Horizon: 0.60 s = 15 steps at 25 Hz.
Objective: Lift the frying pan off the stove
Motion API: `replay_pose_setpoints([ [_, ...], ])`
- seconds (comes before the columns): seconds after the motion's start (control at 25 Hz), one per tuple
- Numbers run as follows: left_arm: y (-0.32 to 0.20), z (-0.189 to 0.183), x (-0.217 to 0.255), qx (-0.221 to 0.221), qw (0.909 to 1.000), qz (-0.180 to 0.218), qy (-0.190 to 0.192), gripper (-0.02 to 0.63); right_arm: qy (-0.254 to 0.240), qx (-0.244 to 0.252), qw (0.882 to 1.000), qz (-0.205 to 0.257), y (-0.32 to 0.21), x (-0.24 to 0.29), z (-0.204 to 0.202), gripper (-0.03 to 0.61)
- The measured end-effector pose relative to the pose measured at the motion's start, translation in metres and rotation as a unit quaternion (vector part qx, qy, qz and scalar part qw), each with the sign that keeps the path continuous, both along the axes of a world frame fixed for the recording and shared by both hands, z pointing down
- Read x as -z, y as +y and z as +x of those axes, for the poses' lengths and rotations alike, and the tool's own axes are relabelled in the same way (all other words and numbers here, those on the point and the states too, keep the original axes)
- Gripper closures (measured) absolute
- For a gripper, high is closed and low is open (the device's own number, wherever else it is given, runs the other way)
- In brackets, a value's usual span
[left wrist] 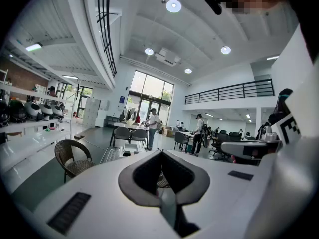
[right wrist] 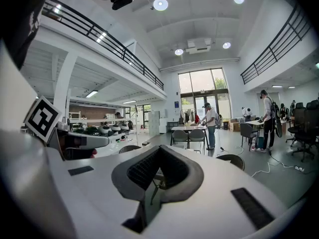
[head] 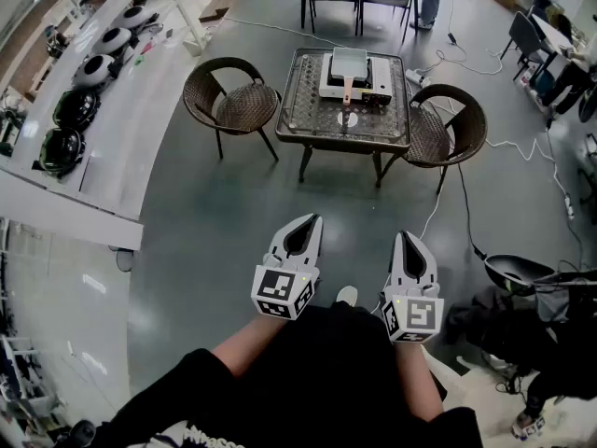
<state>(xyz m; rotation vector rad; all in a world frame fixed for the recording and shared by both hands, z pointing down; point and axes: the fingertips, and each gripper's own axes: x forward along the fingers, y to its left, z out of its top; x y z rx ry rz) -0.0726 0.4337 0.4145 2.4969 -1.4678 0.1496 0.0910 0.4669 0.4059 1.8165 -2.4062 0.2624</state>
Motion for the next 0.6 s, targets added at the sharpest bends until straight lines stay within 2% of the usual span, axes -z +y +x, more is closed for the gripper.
replay_pose_setpoints([
  [0.12,-0.005,0.019,-0.005,0.010,0.9999,-0.003,0.002,0.598,0.006,0.013,1.000,0.001,-0.005,-0.005,0.018,0.548],
  [0.32,-0.008,0.039,-0.006,0.030,0.9995,-0.001,0.003,0.598,-0.022,0.043,0.999,-0.006,-0.008,-0.014,0.034,0.546],
  [0.44,-0.006,0.050,-0.013,0.023,0.9996,-0.007,-0.011,0.598,-0.044,0.050,0.998,-0.008,-0.008,-0.019,0.041,0.546],
  [0.6,-0.014,0.054,-0.017,0.028,0.9994,-0.008,-0.016,0.598,-0.047,0.066,0.997,0.000,-0.010,-0.024,0.047,0.546],
])
